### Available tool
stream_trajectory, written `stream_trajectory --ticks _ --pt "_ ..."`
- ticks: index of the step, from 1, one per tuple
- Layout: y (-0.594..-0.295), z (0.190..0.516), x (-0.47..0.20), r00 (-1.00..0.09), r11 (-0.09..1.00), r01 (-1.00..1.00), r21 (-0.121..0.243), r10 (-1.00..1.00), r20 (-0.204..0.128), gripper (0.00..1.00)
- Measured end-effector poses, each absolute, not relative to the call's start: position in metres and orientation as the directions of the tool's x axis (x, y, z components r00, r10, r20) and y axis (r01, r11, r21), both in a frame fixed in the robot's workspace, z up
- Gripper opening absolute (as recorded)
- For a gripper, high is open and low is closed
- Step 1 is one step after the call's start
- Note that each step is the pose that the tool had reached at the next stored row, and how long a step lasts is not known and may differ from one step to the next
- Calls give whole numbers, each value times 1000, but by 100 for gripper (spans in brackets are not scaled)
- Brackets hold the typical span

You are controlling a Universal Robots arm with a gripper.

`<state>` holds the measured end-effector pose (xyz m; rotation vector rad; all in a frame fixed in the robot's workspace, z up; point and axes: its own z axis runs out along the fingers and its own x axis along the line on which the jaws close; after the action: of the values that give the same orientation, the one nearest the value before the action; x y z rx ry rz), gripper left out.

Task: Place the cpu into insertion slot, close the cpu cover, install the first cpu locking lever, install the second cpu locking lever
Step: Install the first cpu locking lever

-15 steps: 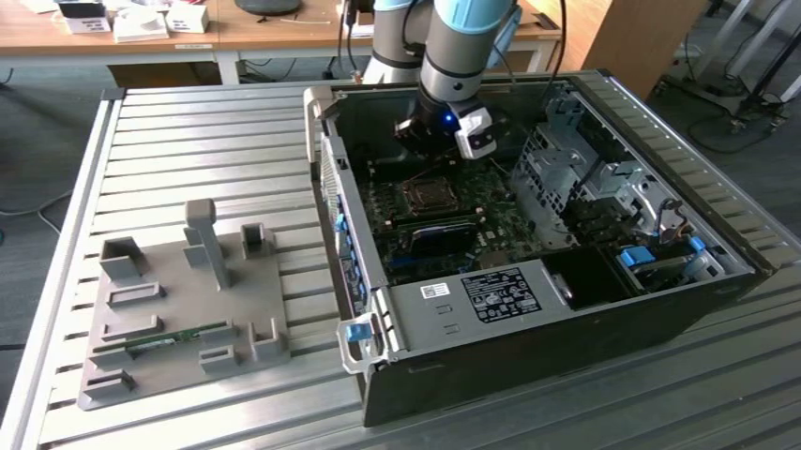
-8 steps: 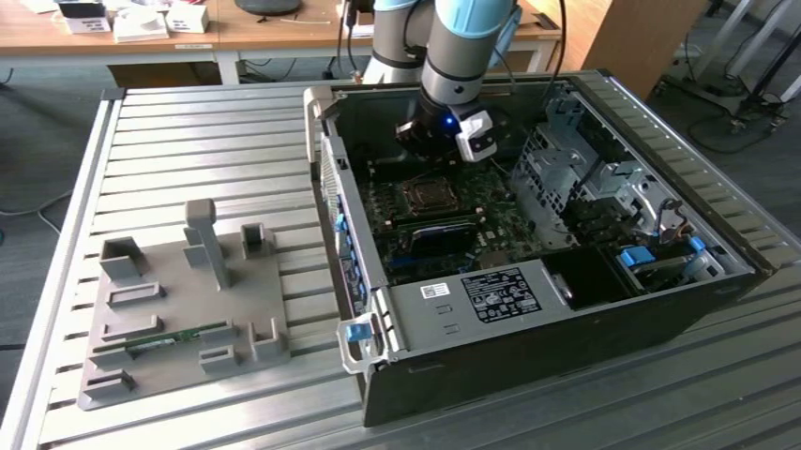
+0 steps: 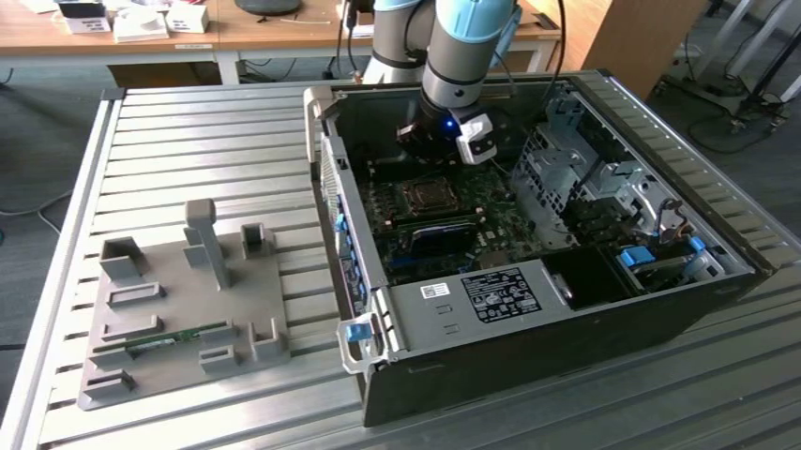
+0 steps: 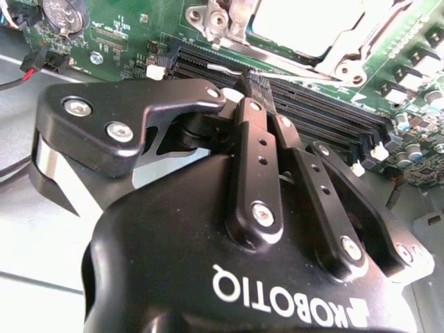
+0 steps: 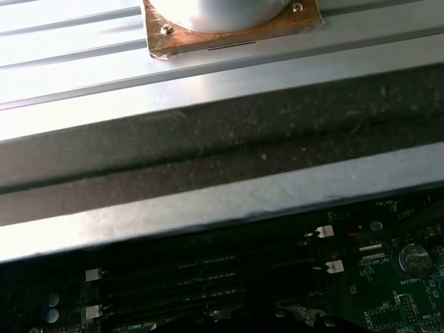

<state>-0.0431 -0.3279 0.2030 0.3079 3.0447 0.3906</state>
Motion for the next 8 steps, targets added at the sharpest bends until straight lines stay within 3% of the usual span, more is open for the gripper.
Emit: stream_trajectory --ticks 8 --pt "-328 200 -42 -978 949 190 253 204 -31 11"
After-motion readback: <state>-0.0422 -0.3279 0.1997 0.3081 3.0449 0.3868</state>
